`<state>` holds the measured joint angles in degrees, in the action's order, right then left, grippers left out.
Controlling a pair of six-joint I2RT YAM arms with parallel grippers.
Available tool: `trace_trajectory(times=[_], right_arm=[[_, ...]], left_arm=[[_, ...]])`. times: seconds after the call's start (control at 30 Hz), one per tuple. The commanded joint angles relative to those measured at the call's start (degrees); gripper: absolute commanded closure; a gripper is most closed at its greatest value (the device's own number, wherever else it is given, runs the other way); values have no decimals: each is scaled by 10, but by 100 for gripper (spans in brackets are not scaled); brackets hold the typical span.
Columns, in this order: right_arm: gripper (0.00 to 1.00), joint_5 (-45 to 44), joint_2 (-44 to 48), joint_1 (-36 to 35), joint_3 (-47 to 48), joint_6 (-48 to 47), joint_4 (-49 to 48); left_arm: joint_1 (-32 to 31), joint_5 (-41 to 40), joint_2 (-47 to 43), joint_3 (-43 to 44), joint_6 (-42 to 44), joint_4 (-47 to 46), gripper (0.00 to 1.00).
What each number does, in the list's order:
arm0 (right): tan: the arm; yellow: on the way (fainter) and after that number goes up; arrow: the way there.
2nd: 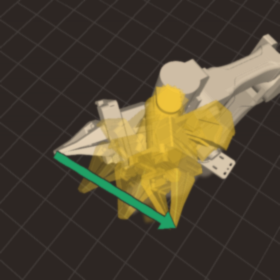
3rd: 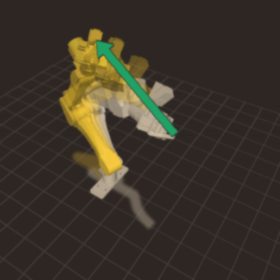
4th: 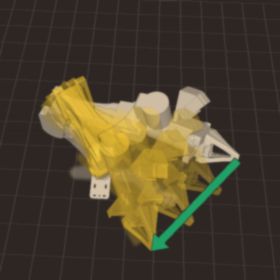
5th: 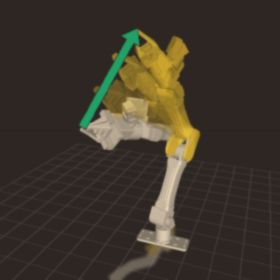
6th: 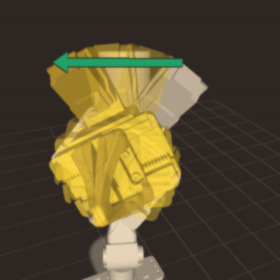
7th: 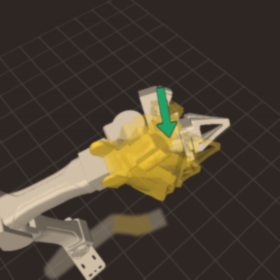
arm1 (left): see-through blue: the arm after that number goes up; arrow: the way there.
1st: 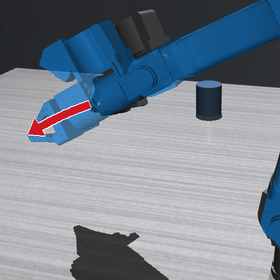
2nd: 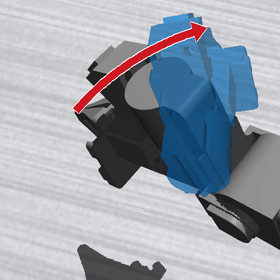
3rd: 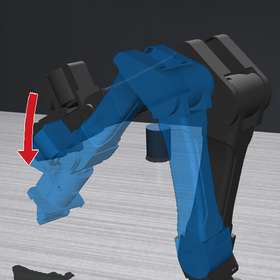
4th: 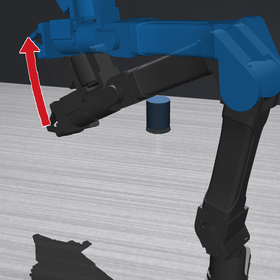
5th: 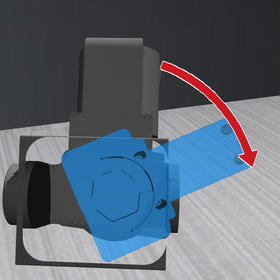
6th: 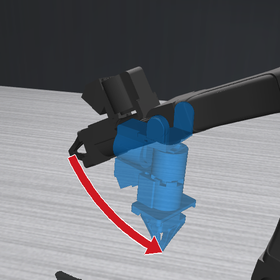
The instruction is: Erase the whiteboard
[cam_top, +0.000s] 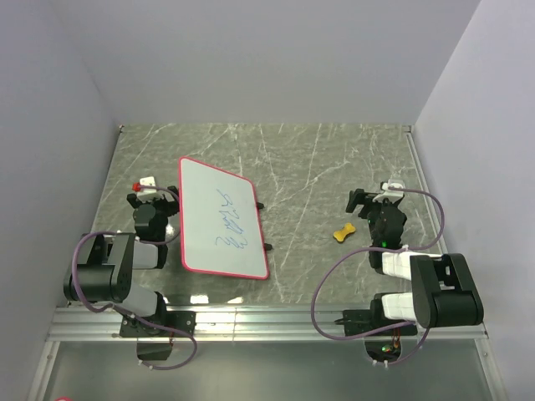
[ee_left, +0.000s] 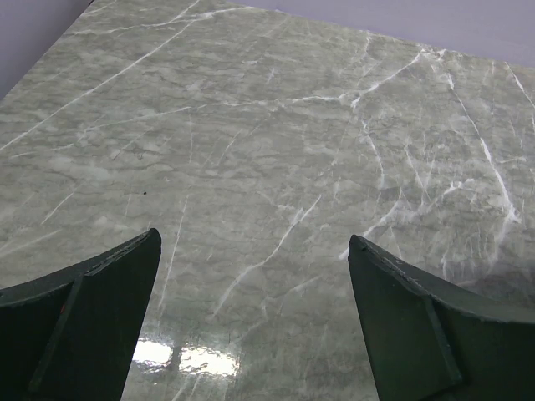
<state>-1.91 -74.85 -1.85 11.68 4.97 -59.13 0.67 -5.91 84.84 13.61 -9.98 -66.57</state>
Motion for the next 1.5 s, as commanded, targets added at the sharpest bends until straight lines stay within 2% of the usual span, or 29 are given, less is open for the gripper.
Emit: trace_trajectory(times=[0.0, 0.27, 0.37, 0.4, 0.43, 0.5, 0.63, 0.73, 0.83, 0.9, 1.0, 1.03, 1.13, 1.23, 1.27, 1.3, 1.37, 1.47], right_arm=[[0, -6, 7, 2, 13, -8, -30], [0, -6, 6, 2, 14, -8, -30], [0, -7, 8, 1, 11, -9, -39], [0, -12, 15, 2, 17, -8, -22], [0, -20, 41, 1, 25, -7, 5], [0, -50, 59, 1, 51, 8, 75], [0, -42, 110, 1, 77, 6, 139], [0, -50, 161, 1, 85, 37, 155], [0, -57, 200, 1, 128, 95, 233], [0, -21, 213, 1, 170, 118, 316], [0, -13, 225, -9, 220, 145, 367], [0, -12, 227, -8, 231, 196, 384], [0, -55, 224, -8, 295, 366, 569], [0, 6, 206, -6, 320, 376, 582], [0, 33, 186, -6, 340, 389, 587], [0, 33, 176, -6, 351, 419, 608], [0, 5, 141, -6, 394, 430, 680], [0, 0, 107, -6, 452, 420, 750]], left_arm=[[-2, 8, -13, 10, 9, -19, 0], [-2, 3, -21, 17, 8, -13, 1], [-3, -36, -53, 83, -4, 129, 0], [-3, -51, -55, 112, -10, 253, 1], [-3, -68, -50, 166, -31, 302, 1], [-2, -62, -34, 200, -33, 367, 1], [-2, -73, -65, 191, -58, 381, 0], [-3, -89, -93, 198, -72, 420, 1], [-2, -139, -126, 210, -103, 462, 1], [-2, -188, -152, 222, -136, 541, 1], [-3, -210, -196, 216, -145, 568, 1], [-2, -221, -206, 214, -142, 575, 0], [-2, -244, -238, 210, -167, 630, 0], [7, -214, -286, 216, -220, 700, 1], [11, -225, -299, 231, -299, 744, 1], [23, -209, -301, 268, -309, 824, 0], [25, -177, -308, 293, -313, 867, 1], [25, -176, -345, 317, -336, 928, 1]])
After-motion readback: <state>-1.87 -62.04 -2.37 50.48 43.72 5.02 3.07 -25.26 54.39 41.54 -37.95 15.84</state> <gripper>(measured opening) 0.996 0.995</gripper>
